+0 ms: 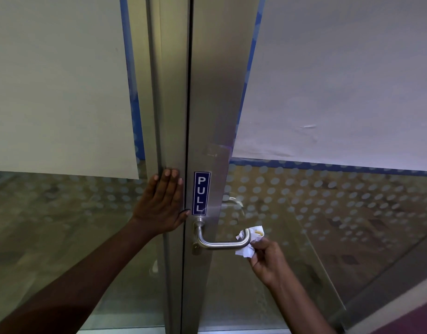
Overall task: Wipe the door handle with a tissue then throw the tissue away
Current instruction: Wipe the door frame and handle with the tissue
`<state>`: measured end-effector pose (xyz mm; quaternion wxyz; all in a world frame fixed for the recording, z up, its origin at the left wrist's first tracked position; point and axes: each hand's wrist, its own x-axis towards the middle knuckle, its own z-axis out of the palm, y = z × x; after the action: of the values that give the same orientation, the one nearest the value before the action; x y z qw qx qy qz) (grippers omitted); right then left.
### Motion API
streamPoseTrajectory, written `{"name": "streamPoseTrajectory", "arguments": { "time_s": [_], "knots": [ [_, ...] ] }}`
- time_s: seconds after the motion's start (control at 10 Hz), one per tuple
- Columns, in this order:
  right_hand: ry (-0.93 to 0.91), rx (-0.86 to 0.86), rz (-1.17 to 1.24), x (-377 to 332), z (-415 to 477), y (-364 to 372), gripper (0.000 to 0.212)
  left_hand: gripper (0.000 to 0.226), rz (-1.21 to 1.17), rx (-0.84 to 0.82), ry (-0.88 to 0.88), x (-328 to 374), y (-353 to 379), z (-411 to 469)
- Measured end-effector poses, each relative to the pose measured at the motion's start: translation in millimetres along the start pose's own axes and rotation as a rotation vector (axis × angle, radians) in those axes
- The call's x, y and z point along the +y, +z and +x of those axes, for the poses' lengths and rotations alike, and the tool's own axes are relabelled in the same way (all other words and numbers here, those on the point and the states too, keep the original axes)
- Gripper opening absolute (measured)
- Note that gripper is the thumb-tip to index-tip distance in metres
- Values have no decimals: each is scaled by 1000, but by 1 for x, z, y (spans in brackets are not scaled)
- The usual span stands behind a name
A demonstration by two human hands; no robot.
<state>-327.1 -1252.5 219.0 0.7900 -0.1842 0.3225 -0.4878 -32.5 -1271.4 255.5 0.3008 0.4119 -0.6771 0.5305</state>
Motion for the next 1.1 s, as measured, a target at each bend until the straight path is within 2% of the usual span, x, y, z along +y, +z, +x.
{"name": "streamPoseTrajectory", "arguments": {
  "time_s": [0.2, 0.3, 0.4, 0.5, 0.6, 0.7, 0.8, 0.9, 1.0, 1.1],
  "knots": [
    [-63, 74, 23, 26, -11, -7, 33, 80, -1, 0, 5, -1, 2, -2],
    [-42, -14, -14, 54, -21, -3, 33, 80, -3, 4, 4, 0, 3, -2],
    [-19, -30, 21, 64, -23, 5, 29, 80, -1, 9, 2, 0, 3, -3],
    [15, -12, 240, 37, -16, 8, 22, 81, -6, 0, -3, 0, 3, -3],
    [-63, 45, 140, 10, -10, 12, 34, 81, -13, -7, -2, -1, 4, -4],
    [-54, 14, 110, 16, -12, 11, 48, 82, -8, -10, -8, -1, 6, -5],
    [17, -11, 164, 51, -19, 8, 31, 81, -16, -11, -12, 0, 6, -6],
    [118, -94, 160, 83, -27, 14, 32, 80, -17, -1, -9, 0, 4, -3],
    [62, -33, 246, 68, -21, 14, 29, 81, -2, 3, -9, 0, 2, -2],
    [-68, 47, 210, 27, -15, 5, 33, 82, -2, -2, -9, 0, 0, -1]
  ]
}}
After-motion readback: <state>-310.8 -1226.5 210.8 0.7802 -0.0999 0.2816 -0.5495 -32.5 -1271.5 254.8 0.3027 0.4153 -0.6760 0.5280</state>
